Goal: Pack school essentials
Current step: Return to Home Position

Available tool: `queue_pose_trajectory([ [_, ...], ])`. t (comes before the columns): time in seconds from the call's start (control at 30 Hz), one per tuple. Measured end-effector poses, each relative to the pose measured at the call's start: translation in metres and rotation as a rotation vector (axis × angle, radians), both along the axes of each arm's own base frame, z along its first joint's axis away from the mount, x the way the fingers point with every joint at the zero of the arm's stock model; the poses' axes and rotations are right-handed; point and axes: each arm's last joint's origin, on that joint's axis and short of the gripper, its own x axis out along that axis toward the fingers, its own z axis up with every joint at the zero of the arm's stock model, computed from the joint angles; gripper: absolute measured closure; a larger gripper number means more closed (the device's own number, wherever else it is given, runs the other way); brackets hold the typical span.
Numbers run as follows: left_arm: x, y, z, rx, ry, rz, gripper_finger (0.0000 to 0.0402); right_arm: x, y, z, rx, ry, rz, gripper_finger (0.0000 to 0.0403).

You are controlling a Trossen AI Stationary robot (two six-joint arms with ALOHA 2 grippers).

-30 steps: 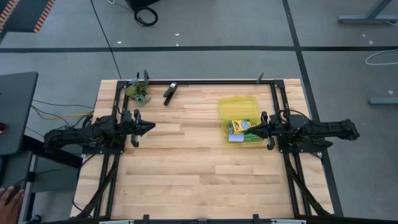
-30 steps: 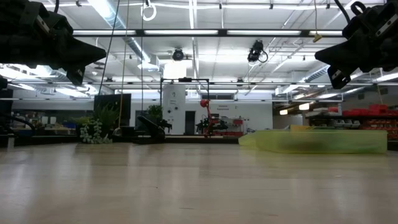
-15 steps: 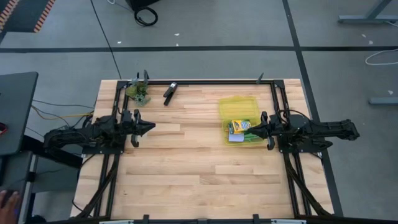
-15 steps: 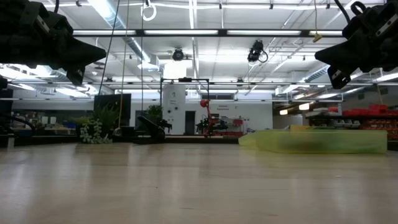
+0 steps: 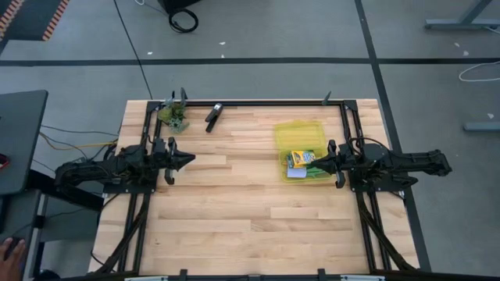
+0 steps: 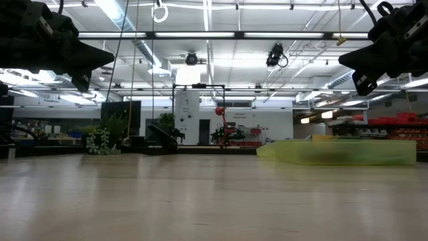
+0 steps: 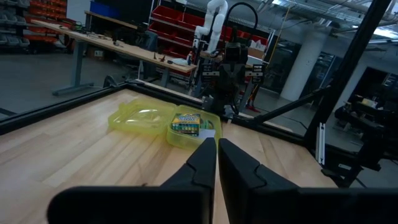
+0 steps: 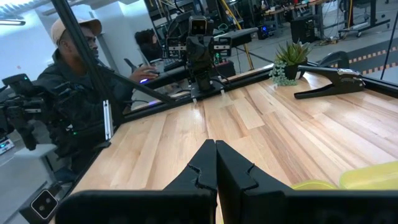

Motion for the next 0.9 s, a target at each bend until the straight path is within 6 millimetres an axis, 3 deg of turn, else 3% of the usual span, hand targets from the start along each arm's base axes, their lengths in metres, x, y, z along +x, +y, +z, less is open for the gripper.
queue_pose_trajectory([
  [0.9, 0.0, 0.0, -0.0001, 0.0, 0.0, 0.0, 0.0373, 0.0, 0.0, 0.0, 0.0, 0.0, 0.0, 0.0396],
])
